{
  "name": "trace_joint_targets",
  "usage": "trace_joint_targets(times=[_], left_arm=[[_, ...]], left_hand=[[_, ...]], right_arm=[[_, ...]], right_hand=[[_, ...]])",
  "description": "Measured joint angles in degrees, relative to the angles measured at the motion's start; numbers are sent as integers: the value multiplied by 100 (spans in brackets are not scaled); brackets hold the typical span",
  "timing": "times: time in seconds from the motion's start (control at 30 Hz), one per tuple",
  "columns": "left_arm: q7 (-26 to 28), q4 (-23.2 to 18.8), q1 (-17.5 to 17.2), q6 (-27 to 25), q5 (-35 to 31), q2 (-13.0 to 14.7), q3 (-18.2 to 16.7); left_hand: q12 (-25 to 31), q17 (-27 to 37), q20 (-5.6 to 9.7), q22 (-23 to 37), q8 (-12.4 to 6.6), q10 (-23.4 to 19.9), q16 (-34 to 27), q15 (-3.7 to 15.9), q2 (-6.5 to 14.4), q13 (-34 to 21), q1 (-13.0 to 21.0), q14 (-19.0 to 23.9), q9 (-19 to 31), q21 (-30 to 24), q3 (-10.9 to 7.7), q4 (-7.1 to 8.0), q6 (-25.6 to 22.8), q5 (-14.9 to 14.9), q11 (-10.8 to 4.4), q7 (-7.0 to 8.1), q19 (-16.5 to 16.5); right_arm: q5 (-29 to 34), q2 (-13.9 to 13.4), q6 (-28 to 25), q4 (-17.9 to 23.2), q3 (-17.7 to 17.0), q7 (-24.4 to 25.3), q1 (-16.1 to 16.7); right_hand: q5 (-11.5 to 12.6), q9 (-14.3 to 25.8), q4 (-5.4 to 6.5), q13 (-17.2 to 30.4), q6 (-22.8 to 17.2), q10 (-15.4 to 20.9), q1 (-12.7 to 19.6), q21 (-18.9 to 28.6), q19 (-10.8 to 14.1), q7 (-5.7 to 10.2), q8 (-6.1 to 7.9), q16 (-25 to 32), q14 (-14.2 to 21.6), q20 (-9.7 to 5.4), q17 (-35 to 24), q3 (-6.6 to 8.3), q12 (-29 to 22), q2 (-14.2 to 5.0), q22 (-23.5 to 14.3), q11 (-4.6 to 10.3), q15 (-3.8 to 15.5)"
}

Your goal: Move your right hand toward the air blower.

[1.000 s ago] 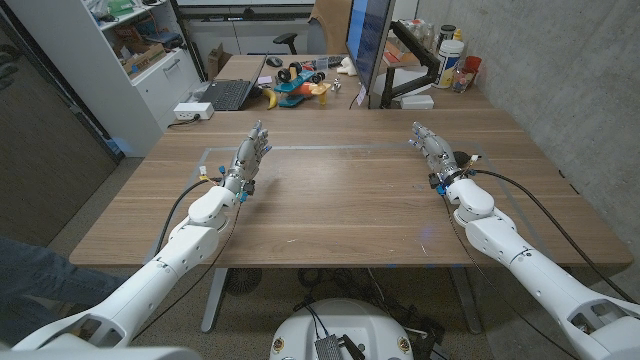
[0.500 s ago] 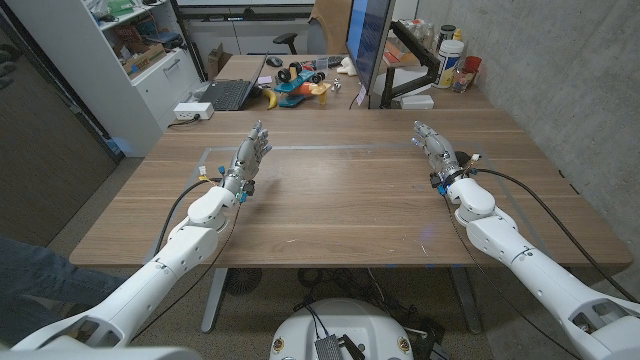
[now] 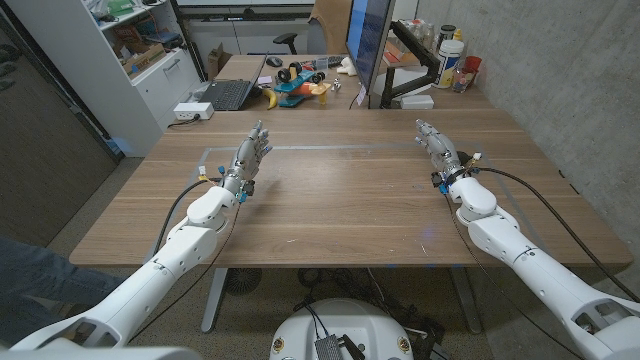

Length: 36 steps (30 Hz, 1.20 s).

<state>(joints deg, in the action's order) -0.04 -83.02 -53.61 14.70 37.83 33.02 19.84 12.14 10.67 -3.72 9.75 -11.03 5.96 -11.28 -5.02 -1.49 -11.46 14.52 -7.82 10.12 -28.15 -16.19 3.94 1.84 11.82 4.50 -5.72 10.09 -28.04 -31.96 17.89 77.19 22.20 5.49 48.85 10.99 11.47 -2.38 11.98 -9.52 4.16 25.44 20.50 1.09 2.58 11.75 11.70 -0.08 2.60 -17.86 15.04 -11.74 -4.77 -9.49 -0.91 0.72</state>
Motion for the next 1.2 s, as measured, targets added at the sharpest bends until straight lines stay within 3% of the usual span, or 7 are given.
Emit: trace_joint_targets(times=[0.23, 0.73, 1.2], left_arm=[[35, -41, -17, -29, 1, 13, -1], [83, -130, -73, -45, -1, 43, -22], [160, -227, -122, -74, -57, 70, -22]], left_hand=[[0, 0, -29, 0, 0, 0, 0, 0, 30, 28, 30, 0, 0, 0, 0, 0, -31, 0, 0, 32, -23], [39, 1, -84, -1, 0, -30, 0, 30, 30, 27, 30, 30, 1, 44, -14, -13, -62, -40, -31, 62, -15], [39, 1, -83, -2, 0, -60, 0, 22, 76, 27, 29, 101, 1, 104, 0, -48, -135, -40, 0, 71, -14]], right_arm=[[84, -35, -68, 38, -1, 79, 2], [343, -145, -139, 75, 26, 250, -24], [617, -259, -186, 146, 46, 432, -24]], right_hand=[[0, 0, 0, 0, 31, -51, -31, -81, -23, 31, 0, 0, 82, 161, 58, 0, 0, -30, 0, 49, -82], [0, 1, -23, 0, -41, -59, -30, -166, -22, 163, 0, 0, -25, 158, 135, -24, 0, -30, 1, 124, -122], [0, 1, -47, 1, -41, -120, -53, -233, -1, 163, 0, -27, -107, 14, 191, -48, 43, -53, 1, 184, -205]])
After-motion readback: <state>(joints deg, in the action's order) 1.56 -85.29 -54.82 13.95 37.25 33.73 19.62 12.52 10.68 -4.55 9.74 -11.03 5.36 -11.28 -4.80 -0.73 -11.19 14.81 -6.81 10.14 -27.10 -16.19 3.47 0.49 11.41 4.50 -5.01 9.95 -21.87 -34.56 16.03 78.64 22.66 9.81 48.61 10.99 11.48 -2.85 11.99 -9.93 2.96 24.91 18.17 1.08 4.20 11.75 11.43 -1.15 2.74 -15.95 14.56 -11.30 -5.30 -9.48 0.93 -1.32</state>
